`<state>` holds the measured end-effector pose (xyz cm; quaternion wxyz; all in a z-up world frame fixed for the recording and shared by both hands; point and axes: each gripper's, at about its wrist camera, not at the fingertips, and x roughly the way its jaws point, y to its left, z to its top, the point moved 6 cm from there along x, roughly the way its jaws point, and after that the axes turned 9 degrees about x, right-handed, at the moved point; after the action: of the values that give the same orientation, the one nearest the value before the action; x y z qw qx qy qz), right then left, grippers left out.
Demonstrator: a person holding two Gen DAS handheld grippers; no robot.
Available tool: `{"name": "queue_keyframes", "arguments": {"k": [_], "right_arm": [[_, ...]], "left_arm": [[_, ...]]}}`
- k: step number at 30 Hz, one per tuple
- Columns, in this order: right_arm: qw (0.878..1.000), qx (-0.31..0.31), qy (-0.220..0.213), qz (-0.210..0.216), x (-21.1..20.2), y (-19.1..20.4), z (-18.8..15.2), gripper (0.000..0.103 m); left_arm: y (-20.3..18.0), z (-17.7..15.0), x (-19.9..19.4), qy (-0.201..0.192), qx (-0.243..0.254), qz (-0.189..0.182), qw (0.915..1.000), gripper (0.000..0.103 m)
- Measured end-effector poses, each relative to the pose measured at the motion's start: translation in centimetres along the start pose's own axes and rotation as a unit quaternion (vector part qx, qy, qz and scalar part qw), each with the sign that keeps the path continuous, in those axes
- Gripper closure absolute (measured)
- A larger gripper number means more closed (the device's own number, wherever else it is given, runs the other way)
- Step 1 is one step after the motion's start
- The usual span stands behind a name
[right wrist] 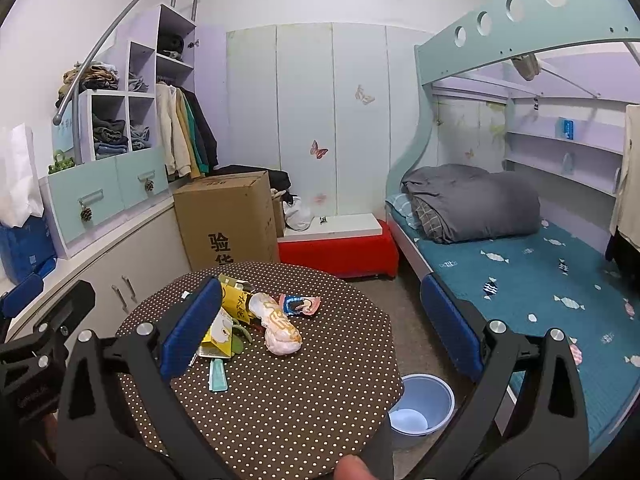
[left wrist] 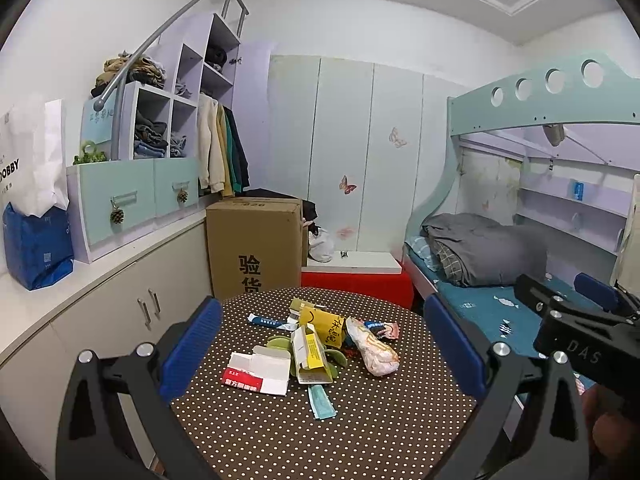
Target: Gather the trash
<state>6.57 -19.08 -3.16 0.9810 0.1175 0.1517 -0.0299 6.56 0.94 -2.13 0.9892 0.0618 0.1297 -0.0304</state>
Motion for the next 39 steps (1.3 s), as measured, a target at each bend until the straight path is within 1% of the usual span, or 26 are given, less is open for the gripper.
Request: {"name": "queue_keyframes", "arguments": {"k": [15, 29, 35, 39], "right_arm": [[1.0, 0.0, 0.001, 0.0, 0.1, 0.0, -0.2, 0.006], [1.0, -0.002, 0.009, 0.001, 0.9, 0.5, -0.9, 0.006], [0.999, -0.008, 0.043, 0.003, 3.6, 0.5, -2.5, 0.006], [0.996, -0.02, 0.089, 0.01, 6.9, 1.3, -5.0, 0.006]], "left_arm": [[-0.1, -0.3, 0.1, 0.001, -0.002, -0.003, 1.0, 0.004], [0.7, -1.1, 0.7, 0.008, -0.005, 0.002, 1.0, 0.004], [2.2, -2.9, 2.5, 0.034, -0.006, 0.019, 0.9992, 0.004], [3.5, -5.0, 4.3, 0.063, -0.009, 0.032, 0.9975, 0.004]]}}
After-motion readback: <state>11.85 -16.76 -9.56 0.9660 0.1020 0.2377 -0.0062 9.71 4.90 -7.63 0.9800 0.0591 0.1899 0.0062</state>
